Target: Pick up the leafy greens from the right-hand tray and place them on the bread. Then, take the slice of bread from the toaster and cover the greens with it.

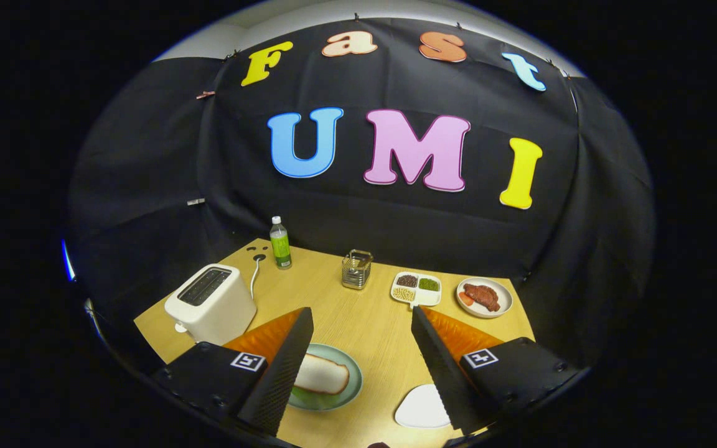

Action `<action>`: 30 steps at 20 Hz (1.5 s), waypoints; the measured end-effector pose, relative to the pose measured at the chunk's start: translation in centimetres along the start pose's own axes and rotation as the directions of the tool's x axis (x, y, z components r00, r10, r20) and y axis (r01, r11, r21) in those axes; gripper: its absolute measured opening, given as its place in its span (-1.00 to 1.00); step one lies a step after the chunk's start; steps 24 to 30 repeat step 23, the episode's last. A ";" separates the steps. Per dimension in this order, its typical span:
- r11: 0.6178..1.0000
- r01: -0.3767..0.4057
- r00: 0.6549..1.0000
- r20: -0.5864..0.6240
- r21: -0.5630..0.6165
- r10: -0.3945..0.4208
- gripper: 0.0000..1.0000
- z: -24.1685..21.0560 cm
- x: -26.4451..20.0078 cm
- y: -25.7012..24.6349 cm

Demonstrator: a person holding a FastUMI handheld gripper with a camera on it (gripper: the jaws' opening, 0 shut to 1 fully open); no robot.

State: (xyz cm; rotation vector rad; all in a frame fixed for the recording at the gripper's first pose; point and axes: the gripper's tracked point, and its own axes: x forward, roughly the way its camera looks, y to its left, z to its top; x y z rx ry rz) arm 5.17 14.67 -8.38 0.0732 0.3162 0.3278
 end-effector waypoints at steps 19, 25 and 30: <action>0.990 0.141 0.985 0.102 0.005 -0.140 0.97 1.8 -6.6 -4.3; 0.992 0.127 0.987 0.098 -0.007 -0.126 0.97 1.8 -6.6 -3.6; 0.992 0.127 0.987 0.098 -0.007 -0.126 0.97 1.8 -6.6 -3.6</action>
